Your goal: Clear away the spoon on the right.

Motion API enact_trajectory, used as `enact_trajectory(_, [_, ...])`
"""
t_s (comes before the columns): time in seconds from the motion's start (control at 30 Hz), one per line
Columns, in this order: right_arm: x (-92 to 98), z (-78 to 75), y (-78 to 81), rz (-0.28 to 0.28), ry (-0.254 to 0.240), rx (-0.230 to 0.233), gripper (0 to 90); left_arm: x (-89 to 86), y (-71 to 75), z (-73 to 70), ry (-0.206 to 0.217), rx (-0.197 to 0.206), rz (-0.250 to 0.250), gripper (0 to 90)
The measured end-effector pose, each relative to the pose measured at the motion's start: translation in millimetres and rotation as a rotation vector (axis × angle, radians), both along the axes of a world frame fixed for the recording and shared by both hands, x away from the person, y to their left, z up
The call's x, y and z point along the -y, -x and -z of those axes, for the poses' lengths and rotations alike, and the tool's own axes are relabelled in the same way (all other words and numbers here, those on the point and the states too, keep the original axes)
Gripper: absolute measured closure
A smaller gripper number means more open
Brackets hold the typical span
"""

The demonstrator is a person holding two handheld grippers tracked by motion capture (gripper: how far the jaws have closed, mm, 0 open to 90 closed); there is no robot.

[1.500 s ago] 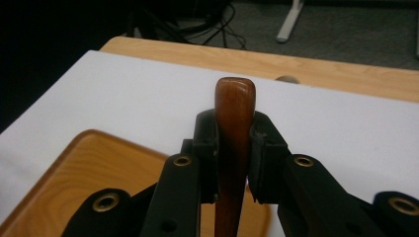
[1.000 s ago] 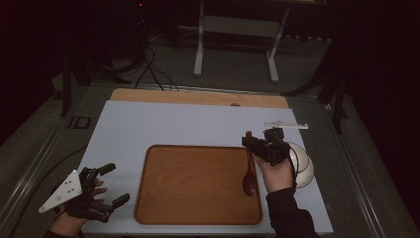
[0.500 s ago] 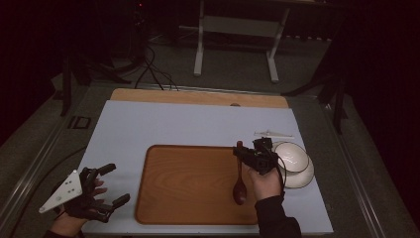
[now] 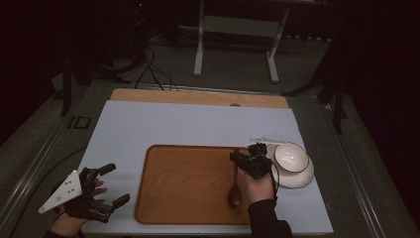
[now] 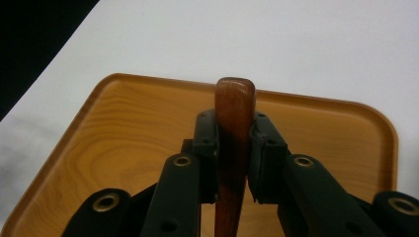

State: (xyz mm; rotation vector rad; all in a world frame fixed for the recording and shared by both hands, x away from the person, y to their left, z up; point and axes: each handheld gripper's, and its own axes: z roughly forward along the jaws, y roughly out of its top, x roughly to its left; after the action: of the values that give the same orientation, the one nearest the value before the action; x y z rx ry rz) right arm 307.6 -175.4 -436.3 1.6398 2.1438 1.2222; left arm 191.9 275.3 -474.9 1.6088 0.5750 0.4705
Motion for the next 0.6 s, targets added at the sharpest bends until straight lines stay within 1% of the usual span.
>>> enact_trajectory(0.1, [-0.4,3.5,-1.5,0.009,0.003,-0.006,76.5,0.1,0.2,-0.1,0.0,0.001,0.002,0.0])
enact_trajectory(0.13, [-1.2,7.3,-2.9,0.015,0.012,-0.01,76.5,0.0,0.2,-0.2,0.003,0.0,0.003,0.0])
enact_trajectory(0.23, [-1.5,13.2,-4.9,0.029,0.01,-0.027,76.5,-0.2,0.3,-0.3,0.006,0.0,0.003,0.0])
enact_trajectory(0.3, [-1.4,15.3,-5.7,0.033,0.009,-0.028,76.5,-0.3,0.3,-0.3,0.004,0.0,0.004,0.0])
enact_trajectory(0.4, [-2.1,22.5,-9.2,0.045,0.019,-0.043,76.4,-0.2,0.2,-0.1,0.002,0.0,0.005,0.0])
enact_trajectory(0.43, [-3.0,24.1,-10.3,0.046,0.029,-0.044,76.4,-0.2,0.2,-0.1,0.002,0.0,0.005,0.0])
enact_trajectory(0.6, [-6.0,31.9,-17.2,0.06,0.026,-0.055,76.4,-0.1,0.0,0.2,-0.004,-0.001,0.008,0.0])
